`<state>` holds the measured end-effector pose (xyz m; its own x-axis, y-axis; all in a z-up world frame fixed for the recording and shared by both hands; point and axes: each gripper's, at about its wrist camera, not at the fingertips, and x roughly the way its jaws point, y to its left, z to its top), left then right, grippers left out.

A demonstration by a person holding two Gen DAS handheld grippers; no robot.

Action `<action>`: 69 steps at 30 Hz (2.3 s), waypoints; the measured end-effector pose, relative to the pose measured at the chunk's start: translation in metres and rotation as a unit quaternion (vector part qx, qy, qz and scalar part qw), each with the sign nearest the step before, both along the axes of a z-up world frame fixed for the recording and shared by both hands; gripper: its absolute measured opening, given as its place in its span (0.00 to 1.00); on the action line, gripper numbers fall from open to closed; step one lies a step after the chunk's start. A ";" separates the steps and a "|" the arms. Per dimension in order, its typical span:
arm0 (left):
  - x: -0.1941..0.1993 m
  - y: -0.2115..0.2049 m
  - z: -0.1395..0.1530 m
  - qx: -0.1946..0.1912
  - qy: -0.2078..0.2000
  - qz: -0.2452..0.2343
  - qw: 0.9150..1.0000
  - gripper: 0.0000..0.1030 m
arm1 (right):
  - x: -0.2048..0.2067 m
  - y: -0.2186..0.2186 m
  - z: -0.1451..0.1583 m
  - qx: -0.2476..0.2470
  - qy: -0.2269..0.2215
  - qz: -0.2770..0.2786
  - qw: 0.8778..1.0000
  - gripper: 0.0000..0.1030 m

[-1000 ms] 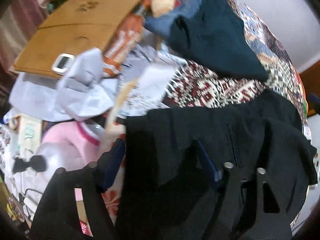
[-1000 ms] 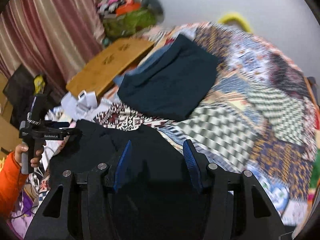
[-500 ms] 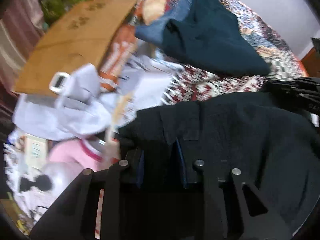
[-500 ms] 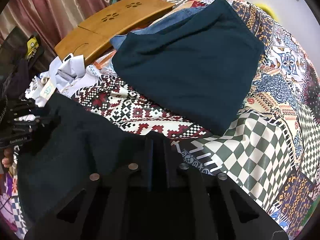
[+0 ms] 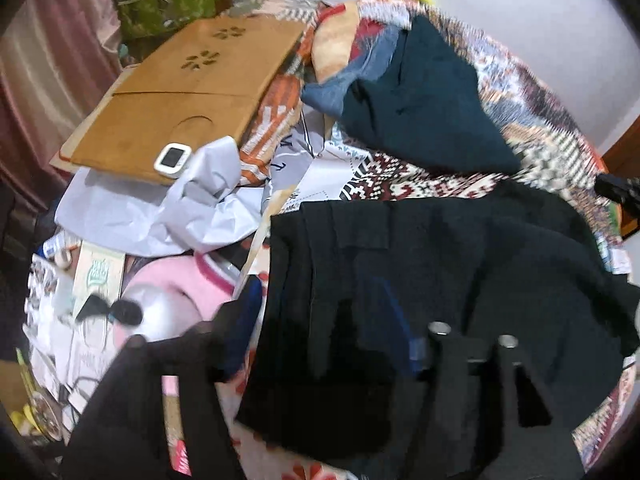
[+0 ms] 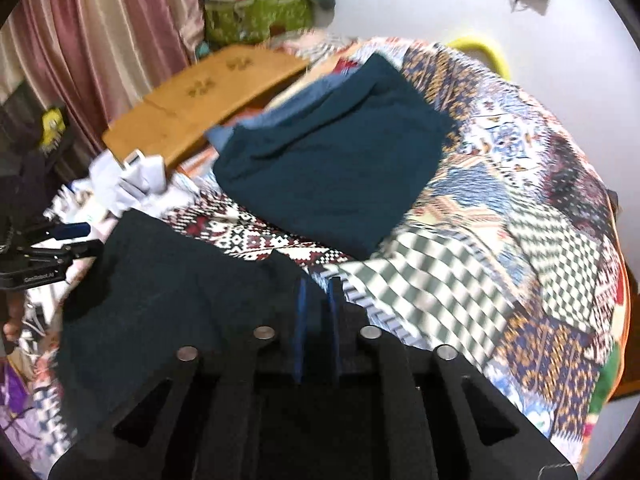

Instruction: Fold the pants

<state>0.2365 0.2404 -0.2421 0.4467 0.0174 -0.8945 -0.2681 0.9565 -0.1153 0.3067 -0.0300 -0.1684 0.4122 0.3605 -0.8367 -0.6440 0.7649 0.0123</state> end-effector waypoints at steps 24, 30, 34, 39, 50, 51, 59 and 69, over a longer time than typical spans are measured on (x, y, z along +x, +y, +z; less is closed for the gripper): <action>-0.075 -0.015 -0.049 -0.278 0.043 0.120 0.952 0.69 | -0.094 -0.197 -0.051 -0.019 -0.026 -0.140 0.990 0.38; -0.054 -0.026 -0.054 -0.236 0.054 0.125 0.962 0.31 | -0.099 -0.217 -0.076 0.015 0.018 -0.169 0.985 0.38; -0.045 -0.041 -0.033 -0.153 0.041 0.098 0.983 0.11 | -0.099 -0.221 -0.078 0.029 0.030 -0.176 0.983 0.38; -0.054 -0.043 0.022 -0.084 -0.018 0.065 0.994 0.10 | -0.097 -0.224 -0.081 0.016 0.030 -0.180 0.983 0.38; -0.079 -0.019 -0.012 -0.086 0.024 0.054 0.995 0.12 | -0.096 -0.238 -0.084 0.006 0.028 -0.219 0.975 0.39; -0.080 -0.023 -0.024 -0.088 0.039 0.047 0.994 0.15 | -0.097 -0.238 -0.083 0.006 0.029 -0.222 0.974 0.39; -0.093 -0.029 -0.023 -0.002 0.043 0.044 0.998 0.53 | -0.111 -0.270 -0.076 0.001 0.033 -0.263 0.964 0.43; -0.074 -0.039 0.030 0.069 -0.011 0.025 0.997 0.70 | -0.130 -0.345 -0.033 0.029 -0.020 -0.340 0.940 0.46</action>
